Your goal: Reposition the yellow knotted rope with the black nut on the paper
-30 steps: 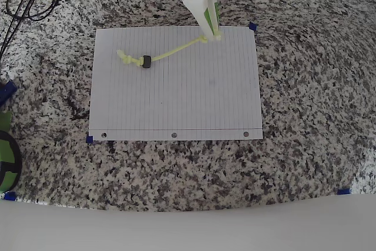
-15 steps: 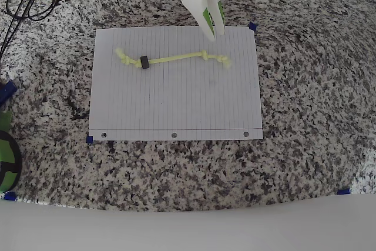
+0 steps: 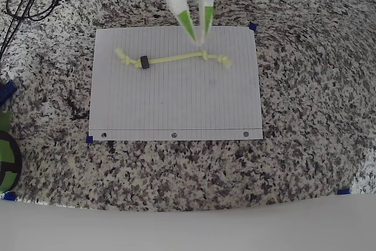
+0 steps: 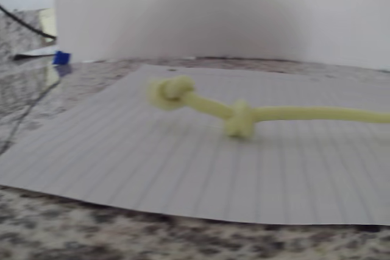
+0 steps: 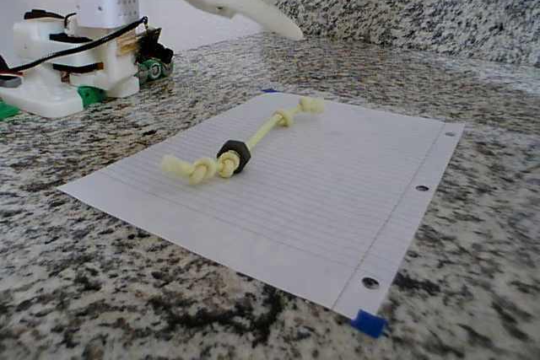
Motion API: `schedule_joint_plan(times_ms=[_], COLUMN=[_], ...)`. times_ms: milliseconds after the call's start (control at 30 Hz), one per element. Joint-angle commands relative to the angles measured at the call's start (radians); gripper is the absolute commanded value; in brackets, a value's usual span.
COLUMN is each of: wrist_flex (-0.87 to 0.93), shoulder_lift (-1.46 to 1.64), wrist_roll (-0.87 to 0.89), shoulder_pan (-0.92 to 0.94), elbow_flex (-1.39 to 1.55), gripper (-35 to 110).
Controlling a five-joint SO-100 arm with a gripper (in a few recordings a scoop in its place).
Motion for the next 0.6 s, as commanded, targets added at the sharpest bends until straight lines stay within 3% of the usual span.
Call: schedule_joint_plan(times_ms=[0,67,367,567], wrist_flex=[-0.011,0.011,0.066,0.144], shoulder_lift=[0.015,0.048,0.175,0.227], wrist_roll=[-0.210,-0.270,-1.009,-1.345], shoulder_pan=[0.054,0.094,0.179,0.210], elbow_flex=[-0.020,-0.018,-0.017,-0.017], gripper=[0,0,0,0])
